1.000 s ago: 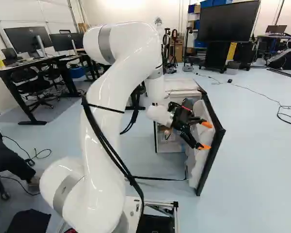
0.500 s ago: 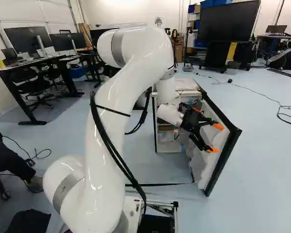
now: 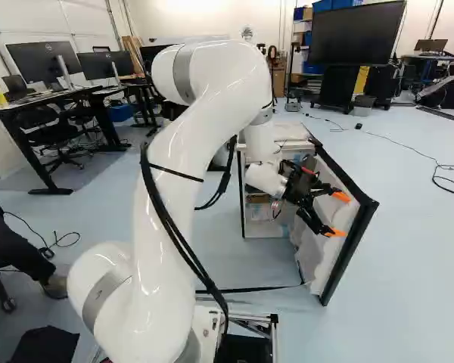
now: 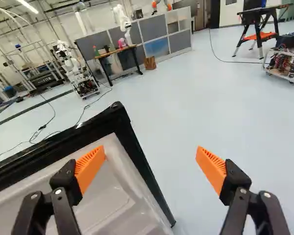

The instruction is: Open the fridge door

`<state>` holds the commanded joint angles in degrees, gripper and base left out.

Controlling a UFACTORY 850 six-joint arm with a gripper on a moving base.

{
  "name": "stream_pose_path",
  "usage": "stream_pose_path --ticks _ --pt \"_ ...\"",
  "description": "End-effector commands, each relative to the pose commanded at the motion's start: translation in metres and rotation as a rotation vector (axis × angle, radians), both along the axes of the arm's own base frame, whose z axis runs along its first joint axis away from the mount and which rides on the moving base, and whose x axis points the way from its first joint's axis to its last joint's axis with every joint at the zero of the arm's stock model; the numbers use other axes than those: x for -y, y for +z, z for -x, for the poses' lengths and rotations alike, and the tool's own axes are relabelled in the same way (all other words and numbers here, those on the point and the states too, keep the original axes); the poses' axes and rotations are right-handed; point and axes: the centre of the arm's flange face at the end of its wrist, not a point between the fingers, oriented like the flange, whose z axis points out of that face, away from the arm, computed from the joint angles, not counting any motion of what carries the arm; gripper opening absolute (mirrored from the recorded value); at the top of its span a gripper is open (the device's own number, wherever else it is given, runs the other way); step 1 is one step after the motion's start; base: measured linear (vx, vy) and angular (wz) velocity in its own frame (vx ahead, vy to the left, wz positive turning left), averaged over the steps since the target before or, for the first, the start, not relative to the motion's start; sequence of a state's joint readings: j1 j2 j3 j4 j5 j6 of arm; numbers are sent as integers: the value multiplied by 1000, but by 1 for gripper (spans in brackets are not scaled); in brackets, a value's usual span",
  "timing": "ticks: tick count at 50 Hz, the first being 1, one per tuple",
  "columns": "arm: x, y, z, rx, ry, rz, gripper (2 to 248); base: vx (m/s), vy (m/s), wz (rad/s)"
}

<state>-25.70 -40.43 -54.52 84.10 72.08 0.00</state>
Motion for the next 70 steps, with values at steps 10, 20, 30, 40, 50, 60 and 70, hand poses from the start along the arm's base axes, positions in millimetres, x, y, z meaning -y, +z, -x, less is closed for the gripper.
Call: stream_pose_path --ticks 10,20,30,40,50,60,70 --pt "-20 2 8 -32 79 -1 247 0 0 0" --pt "-40 4 17 -63 162 -3 247 0 0 0" --pt "-55 5 22 -86 238 -1 247 0 0 0" --pt "-57 6 21 -90 267 3 247 0 0 0" --pt "-53 5 11 -79 267 9 247 0 0 0" --pt "-35 4 -2 -58 244 20 247 0 0 0" --pt "-15 2 -9 -40 212 30 247 0 0 0"
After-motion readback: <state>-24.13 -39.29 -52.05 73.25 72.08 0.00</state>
